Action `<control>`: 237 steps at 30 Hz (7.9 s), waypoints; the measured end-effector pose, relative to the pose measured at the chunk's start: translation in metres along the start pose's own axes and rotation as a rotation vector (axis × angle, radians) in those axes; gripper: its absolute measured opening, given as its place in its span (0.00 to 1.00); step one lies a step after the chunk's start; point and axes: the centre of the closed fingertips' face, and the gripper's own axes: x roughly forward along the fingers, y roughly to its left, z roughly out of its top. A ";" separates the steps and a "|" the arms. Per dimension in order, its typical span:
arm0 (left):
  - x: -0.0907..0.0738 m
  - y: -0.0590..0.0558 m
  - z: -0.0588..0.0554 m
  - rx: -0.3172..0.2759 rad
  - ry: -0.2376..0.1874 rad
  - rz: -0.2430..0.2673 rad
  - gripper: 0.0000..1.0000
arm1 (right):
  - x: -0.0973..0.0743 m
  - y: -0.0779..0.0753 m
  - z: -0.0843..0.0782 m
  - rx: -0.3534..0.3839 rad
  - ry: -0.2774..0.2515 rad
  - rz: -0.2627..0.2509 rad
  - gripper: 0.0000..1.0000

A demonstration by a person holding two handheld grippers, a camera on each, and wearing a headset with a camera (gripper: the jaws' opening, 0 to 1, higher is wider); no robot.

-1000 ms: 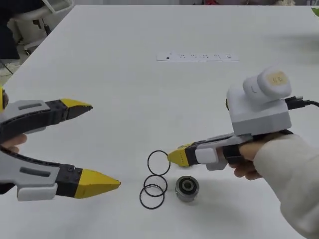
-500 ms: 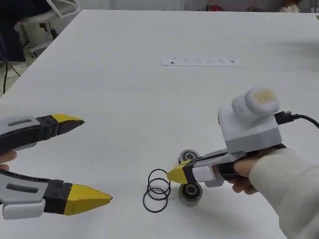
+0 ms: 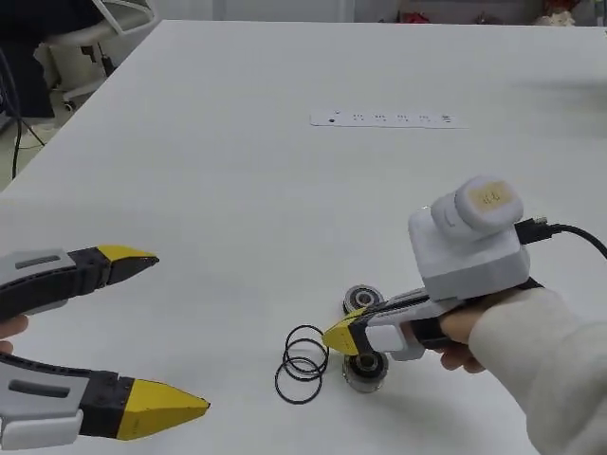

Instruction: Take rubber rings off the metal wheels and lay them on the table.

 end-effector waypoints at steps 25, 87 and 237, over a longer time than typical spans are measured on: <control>-0.009 0.009 0.010 -0.002 -0.029 0.045 0.88 | -0.013 -0.014 0.013 -0.001 -0.061 -0.057 0.00; 0.115 0.009 0.105 0.296 -0.124 -0.196 0.55 | -0.038 -0.068 -0.006 -0.158 -0.032 -0.195 0.19; 0.190 0.008 -0.003 0.235 0.084 -0.216 0.14 | -0.041 -0.057 0.014 -0.063 -0.132 -0.141 0.00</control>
